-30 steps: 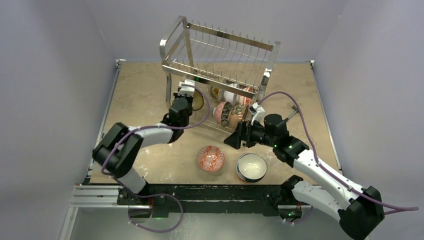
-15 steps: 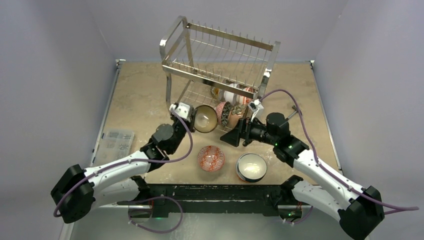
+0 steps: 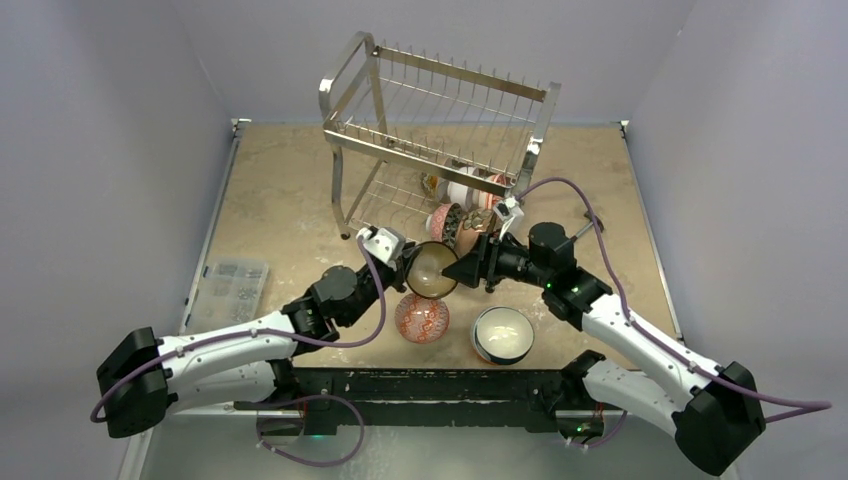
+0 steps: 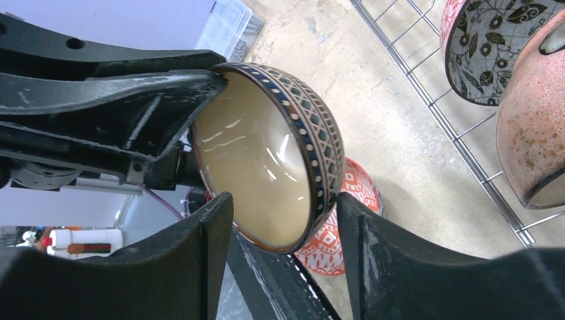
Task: Load the bowls into the dish rack
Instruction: Place the bowl in the dish rack.
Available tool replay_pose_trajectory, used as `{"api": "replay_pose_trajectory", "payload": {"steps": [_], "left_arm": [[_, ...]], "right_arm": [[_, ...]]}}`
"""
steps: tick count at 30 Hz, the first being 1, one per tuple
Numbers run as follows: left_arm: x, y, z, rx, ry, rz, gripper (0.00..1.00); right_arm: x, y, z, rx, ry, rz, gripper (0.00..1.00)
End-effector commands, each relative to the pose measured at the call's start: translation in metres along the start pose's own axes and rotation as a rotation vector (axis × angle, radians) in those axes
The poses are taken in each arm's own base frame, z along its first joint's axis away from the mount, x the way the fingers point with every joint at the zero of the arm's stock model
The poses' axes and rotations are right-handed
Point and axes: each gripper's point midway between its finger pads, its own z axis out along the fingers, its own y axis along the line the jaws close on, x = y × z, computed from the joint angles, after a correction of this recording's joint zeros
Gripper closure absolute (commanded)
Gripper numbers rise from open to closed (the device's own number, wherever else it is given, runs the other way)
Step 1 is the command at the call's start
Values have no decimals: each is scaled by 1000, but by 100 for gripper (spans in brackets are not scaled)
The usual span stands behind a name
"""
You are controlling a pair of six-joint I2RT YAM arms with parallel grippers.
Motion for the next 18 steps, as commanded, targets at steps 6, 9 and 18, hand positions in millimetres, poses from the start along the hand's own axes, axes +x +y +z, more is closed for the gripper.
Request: {"api": "replay_pose_trajectory", "payload": {"steps": [6,9,18], "left_arm": [[-83,-13,-14,80,-234,-177,100],[-80,-14,-18,88,-231,-206,98],[-77,4,-26,-12,-190,-328,72]], "right_arm": [[-7,6,3,-23,-12,-29,96],[-7,6,2,-20,-14,-38,100],[-4,6,-4,-13,-18,-31,100]]}}
